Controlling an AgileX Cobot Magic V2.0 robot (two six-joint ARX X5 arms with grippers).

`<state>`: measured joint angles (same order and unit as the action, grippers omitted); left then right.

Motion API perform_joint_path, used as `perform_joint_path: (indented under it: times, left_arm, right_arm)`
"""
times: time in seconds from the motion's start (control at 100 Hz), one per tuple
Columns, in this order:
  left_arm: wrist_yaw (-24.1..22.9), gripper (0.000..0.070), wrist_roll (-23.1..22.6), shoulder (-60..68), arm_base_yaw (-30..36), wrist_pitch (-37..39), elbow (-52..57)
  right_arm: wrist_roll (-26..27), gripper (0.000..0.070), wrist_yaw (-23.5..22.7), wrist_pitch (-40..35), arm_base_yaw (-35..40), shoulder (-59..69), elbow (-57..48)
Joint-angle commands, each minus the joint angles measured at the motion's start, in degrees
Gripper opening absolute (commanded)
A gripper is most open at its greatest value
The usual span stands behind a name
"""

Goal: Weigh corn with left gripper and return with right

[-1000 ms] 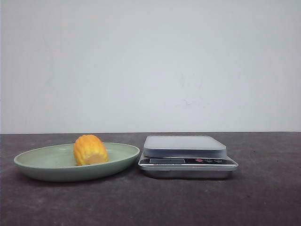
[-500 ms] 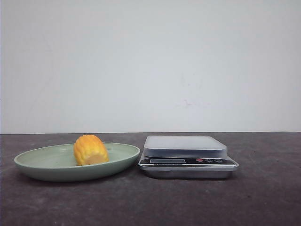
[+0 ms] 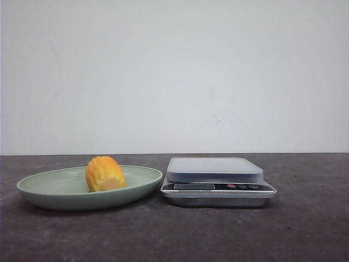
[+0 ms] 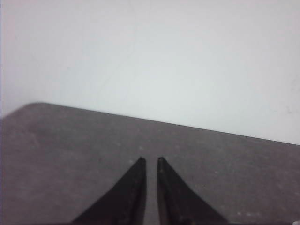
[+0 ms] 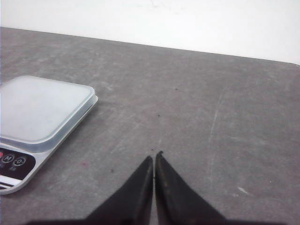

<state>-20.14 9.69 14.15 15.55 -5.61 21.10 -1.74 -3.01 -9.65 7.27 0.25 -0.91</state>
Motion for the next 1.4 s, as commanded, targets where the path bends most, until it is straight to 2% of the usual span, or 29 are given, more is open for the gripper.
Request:
perform_joint_path:
  times: [0.0, 0.05, 0.14, 0.23, 0.31, 0.51, 0.59, 0.68, 0.77, 0.87, 0.96, 1.39]
  left_arm:
    - [4.20, 0.0000, 5.01, -0.20, -2.51, 8.98, -6.60]
    - [6.62, 0.0000, 8.09, -0.50, -4.46, 11.58, -10.67]
    - [8.15, 0.0000, 12.07, -1.44, -7.08, 11.39, -15.69]
    - [8.17, 0.0000, 12.74, -2.89, -8.70, 10.67, -18.64]
    - [8.20, 0.0000, 9.88, -4.96, -9.62, 8.02, -19.47]
    - [8.20, 0.0000, -4.44, -12.15, -11.39, 2.84, -20.20]
    - [8.20, 0.0000, -7.19, -13.94, -12.04, 0.83, -20.33]
    - [8.83, 0.0000, -7.85, -13.99, -12.57, -1.46, -20.33]
    - [11.80, 0.0000, -9.38, -13.99, -13.29, -4.28, -20.33]
    - [19.28, 0.0000, -13.51, -13.99, -14.14, -5.40, -20.33]
    - [22.05, 0.0000, -13.55, -13.99, -14.25, -5.11, -20.33]
    - [22.08, 0.0000, -13.31, -13.97, -14.25, -5.11, -20.31]
  right_arm:
    - [-0.63, 0.0007, 0.02, 0.63, -0.02, -0.04, 0.15]
    - [-0.63, 0.0007, 0.02, 0.63, -0.02, -0.04, 0.15]
    - [-0.63, 0.0007, 0.02, 0.63, -0.02, -0.04, 0.13]
    - [-0.63, 0.0007, 0.02, 0.63, -0.02, -0.04, 0.15]
    - [-0.63, 0.0007, 0.02, 0.63, -0.02, -0.04, 0.15]
    - [-0.63, 0.0007, 0.02, 0.63, -0.02, -0.04, 0.13]
    - [-0.63, 0.0007, 0.02, 0.66, -0.02, -0.04, 0.15]
    - [-0.63, 0.0007, 0.00, 0.66, -0.02, -0.04, 0.13]
    - [-0.63, 0.0007, 0.00, 0.46, -0.02, -0.04, 0.15]
    - [-0.63, 0.0007, 0.02, 0.63, -0.02, -0.04, 0.13]
    - [-0.63, 0.0007, 0.02, 0.61, -0.02, -0.04, 0.13]
    - [-0.63, 0.0007, 0.02, 0.61, -0.02, -0.04, 0.13]
